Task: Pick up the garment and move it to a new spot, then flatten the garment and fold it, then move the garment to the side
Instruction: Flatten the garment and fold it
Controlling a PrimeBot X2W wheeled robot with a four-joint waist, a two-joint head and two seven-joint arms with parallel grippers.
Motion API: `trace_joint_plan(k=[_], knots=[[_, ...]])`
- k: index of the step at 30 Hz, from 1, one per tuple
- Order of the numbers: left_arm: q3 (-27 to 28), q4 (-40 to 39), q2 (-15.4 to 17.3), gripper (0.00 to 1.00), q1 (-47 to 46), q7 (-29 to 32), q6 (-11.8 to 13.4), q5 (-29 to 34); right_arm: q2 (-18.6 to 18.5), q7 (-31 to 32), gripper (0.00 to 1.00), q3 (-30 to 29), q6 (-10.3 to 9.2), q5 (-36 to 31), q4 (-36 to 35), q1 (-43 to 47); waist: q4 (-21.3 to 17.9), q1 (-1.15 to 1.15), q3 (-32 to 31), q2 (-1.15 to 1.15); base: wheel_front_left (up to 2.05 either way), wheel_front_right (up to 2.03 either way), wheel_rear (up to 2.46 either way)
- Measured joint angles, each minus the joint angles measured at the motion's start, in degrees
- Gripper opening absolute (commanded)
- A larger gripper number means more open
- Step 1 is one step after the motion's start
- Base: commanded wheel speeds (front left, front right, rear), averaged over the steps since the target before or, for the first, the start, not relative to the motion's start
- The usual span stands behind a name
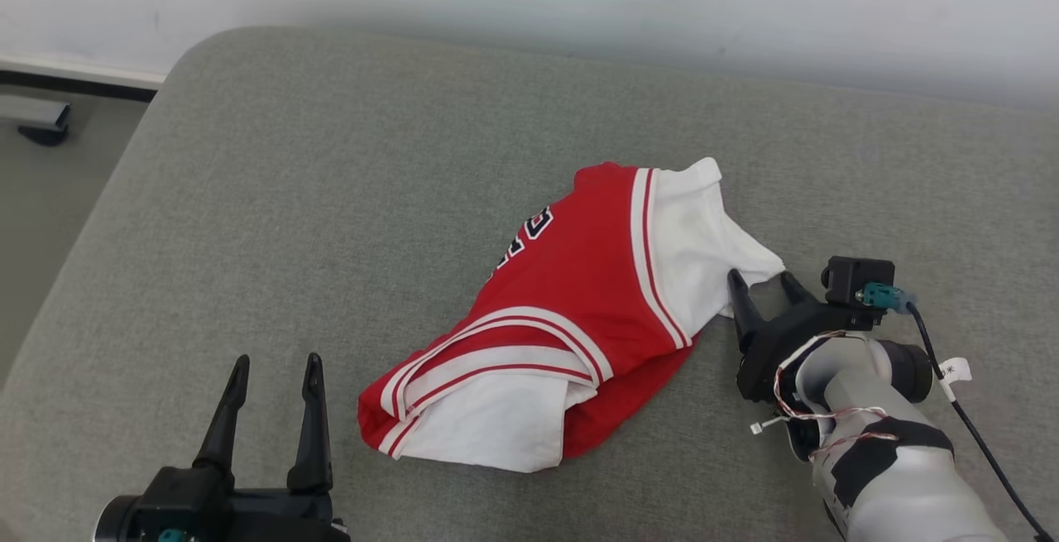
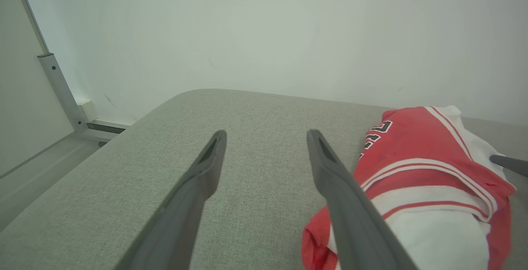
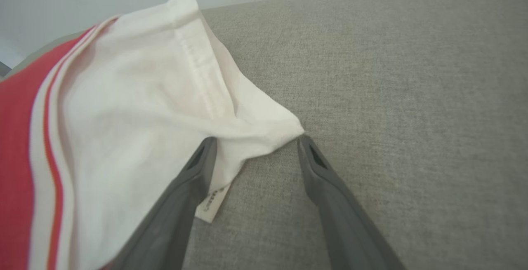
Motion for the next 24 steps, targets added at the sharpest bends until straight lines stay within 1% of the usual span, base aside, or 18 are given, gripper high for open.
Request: trace_joint_plan(k=[1, 2, 3, 4, 5, 9, 12, 15, 18, 21, 24], knots=[[0.03, 0.07, -0.04, 1.0, -0.19, 0.0, -0.25, 0.0, 0.09, 0.0, 1.0, -0.24, 0.0, 0.13, 0.89, -0.59, 0.24, 0.0, 0.27, 0.0, 0.0, 0.0, 0.0], [0.04, 0.16, -0.12, 1.0, -0.3, 0.0, -0.3, 0.01, 0.22, 0.07, 0.93, -0.66, 0.0, 0.53, 1.68, -1.14, 0.48, 0.0, 0.51, 0.0, 0.0, 0.0, 0.0], [0.0, 0.33, -0.18, 1.0, -0.47, 0.0, -0.31, 0.04, 0.35, 0.13, 0.76, -1.24, 0.0, 0.99, 2.32, -1.49, 0.72, 0.0, 0.74, 0.0, 0.0, 0.0, 0.0], [-0.12, 0.43, -0.21, 1.0, -0.71, 0.0, -0.33, 0.13, 0.44, 0.03, 0.41, -2.12, 0.0, 1.69, 2.79, -1.77, 0.96, 0.0, 0.94, 0.0, 0.0, 0.0, 0.0], [-0.14, 0.47, -0.24, 1.0, -0.92, 0.0, -0.38, 0.16, 0.49, -0.25, 0.0, -2.75, 0.0, 2.19, 3.11, -2.04, 1.22, 0.0, 1.09, 0.0, 0.0, 0.0, 0.0], [0.22, 0.76, -0.31, 1.0, -0.96, 0.0, -0.74, 0.18, 0.41, -2.09, 0.0, -2.48, 0.0, 2.29, 3.56, -2.45, 1.79, 0.0, 1.48, 0.0, 0.0, 0.0, 0.0], [1.05, 0.91, -0.32, 1.0, -0.83, 0.0, -0.77, 0.36, 0.44, -3.54, 0.0, -1.67, 0.0, 1.83, 2.09, -2.68, 1.5, 0.0, 1.19, 0.0, 0.0, 0.0, 0.0], [1.37, 1.09, -0.37, 1.0, -0.48, 0.0, -0.8, 0.43, 0.82, -4.09, 0.0, -0.43, 0.0, 2.07, -1.38, -3.37, 0.88, 0.0, 0.53, 0.0, 0.0, 0.0, 0.0], [0.89, 1.37, -0.42, 1.0, -0.13, 0.0, -0.82, 0.4, 2.2, -4.25, 0.0, 1.64, 0.0, 3.47, -6.23, -3.87, 0.37, 0.0, -0.24, 0.0, 0.0, 0.0, 0.0], [-0.08, 1.49, -0.43, 1.0, -0.15, 0.0, -0.87, 0.07, 3.56, -4.32, 0.0, 4.8, 0.0, 4.71, -11.58, -5.03, 0.19, 0.0, -0.87, 0.0, 0.0, 0.0, 0.0], [-0.66, 1.68, -0.44, 1.0, -0.17, 0.0, -0.88, -0.09, 4.43, -4.32, 0.0, 8.78, 0.0, 6.71, -15.02, -6.06, 0.57, -0.01, -1.13, 0.0, 0.0, 0.0, 0.0]])
